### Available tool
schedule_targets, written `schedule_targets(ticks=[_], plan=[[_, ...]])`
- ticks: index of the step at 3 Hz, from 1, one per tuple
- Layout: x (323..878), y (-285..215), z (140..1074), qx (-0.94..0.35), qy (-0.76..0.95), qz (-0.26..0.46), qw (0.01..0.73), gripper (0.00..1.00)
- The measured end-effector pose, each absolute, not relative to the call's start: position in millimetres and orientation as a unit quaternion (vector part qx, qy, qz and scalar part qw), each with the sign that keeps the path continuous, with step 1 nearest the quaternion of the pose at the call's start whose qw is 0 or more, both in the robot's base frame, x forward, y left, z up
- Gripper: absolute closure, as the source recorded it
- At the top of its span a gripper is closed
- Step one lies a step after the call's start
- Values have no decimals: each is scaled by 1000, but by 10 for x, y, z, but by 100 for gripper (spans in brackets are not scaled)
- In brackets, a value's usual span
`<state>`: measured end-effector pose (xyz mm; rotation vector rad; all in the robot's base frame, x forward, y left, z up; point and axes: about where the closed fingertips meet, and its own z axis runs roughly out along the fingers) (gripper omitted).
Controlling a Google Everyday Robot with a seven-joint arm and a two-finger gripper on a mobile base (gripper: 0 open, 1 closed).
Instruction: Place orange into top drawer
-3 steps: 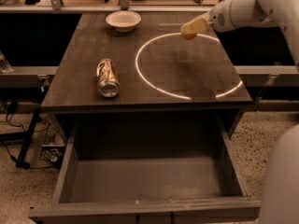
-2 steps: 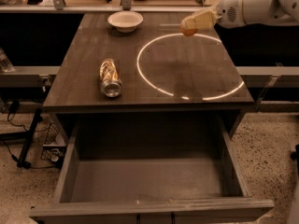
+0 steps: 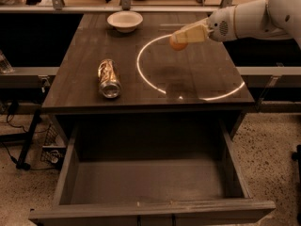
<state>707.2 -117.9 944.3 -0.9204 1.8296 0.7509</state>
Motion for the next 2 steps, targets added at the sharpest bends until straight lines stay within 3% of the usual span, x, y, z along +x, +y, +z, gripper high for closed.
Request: schedule_targets(ticks=[1,2], plan=[[6706,-1136,9369,-420,737,302,436,100],[5949,-1173,9321,-473,723,297,407,100]])
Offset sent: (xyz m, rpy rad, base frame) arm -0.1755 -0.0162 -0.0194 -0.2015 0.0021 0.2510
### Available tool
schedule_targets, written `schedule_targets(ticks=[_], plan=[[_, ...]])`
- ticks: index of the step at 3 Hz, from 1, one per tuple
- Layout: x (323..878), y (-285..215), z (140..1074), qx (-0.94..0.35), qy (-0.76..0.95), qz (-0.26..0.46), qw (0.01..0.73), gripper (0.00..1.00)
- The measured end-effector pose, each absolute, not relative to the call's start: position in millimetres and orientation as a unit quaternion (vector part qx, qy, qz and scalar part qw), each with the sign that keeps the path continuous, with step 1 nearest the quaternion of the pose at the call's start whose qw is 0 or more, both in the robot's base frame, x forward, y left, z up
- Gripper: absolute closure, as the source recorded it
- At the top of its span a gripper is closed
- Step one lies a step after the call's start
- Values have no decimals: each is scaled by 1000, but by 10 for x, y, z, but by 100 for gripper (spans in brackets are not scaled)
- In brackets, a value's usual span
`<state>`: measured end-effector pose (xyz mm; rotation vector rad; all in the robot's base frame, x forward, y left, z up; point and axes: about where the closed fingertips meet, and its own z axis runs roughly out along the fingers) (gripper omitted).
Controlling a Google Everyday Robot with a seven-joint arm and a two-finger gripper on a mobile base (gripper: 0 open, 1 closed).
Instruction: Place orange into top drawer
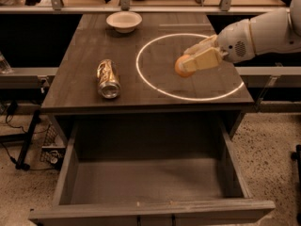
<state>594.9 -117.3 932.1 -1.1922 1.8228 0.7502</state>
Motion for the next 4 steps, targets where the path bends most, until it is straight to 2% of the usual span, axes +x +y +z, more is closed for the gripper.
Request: schedule_targets(ticks=[1,2,4], plan=[[5186,-1270,9093,-496,729,293,370,100],[5143,-1270,9058,-502,729,288,366,100],[4665,-1398,8549,-571,728,211,316,100]])
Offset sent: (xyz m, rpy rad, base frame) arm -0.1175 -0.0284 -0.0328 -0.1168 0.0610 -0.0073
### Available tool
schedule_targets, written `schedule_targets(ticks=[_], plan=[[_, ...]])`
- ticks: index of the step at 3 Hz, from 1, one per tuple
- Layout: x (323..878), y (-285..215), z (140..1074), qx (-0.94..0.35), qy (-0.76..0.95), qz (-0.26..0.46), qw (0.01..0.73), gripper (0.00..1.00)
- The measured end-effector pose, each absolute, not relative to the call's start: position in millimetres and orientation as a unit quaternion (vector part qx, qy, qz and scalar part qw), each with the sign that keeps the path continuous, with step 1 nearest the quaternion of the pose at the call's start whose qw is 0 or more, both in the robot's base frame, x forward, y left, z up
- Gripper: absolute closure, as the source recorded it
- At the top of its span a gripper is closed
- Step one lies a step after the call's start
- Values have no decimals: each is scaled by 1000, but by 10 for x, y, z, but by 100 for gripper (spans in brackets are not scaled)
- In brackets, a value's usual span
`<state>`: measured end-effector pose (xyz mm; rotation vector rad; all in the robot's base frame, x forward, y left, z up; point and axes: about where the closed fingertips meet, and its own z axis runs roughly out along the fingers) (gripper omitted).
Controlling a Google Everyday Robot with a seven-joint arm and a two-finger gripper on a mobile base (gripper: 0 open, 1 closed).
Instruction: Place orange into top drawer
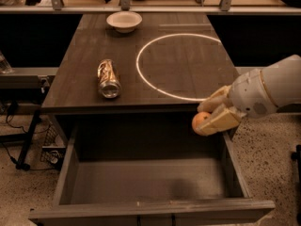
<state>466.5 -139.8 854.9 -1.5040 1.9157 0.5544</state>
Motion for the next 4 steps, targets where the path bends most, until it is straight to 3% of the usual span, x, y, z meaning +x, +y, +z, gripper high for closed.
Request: schedule_targets(ticks=[2,4], plan=[[4603,-1770,7594,-623,718,136,278,100],[4763,-2088,6893,-593,750,117,270,100]])
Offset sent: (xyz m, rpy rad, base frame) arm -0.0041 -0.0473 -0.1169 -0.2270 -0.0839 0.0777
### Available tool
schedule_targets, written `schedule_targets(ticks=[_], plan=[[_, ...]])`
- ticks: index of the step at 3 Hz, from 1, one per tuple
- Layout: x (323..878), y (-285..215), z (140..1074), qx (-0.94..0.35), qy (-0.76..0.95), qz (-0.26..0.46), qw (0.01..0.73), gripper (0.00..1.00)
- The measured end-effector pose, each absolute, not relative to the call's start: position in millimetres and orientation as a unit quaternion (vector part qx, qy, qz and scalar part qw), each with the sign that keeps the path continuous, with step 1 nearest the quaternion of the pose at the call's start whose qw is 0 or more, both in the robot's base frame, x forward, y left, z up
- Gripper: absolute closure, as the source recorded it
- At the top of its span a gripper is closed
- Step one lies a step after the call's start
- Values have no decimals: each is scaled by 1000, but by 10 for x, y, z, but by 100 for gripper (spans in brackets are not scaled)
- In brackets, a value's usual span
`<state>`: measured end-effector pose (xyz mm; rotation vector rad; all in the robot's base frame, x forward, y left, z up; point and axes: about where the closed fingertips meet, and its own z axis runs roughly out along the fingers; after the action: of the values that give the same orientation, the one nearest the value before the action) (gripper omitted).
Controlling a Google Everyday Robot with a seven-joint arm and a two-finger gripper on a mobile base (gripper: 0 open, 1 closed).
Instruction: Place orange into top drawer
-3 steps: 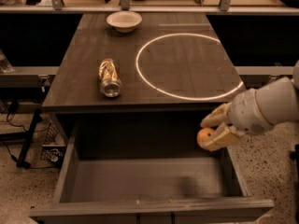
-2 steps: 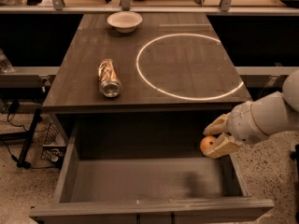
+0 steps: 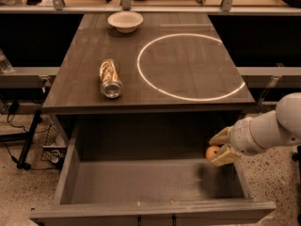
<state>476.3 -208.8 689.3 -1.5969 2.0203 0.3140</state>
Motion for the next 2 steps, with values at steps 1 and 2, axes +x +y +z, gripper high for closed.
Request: schedule_targets(ticks=[1,2], plan=[[4802,-2149,6576,-572,764,128,269,100],[4792,-2049,6346,-555,769,156,275,97]])
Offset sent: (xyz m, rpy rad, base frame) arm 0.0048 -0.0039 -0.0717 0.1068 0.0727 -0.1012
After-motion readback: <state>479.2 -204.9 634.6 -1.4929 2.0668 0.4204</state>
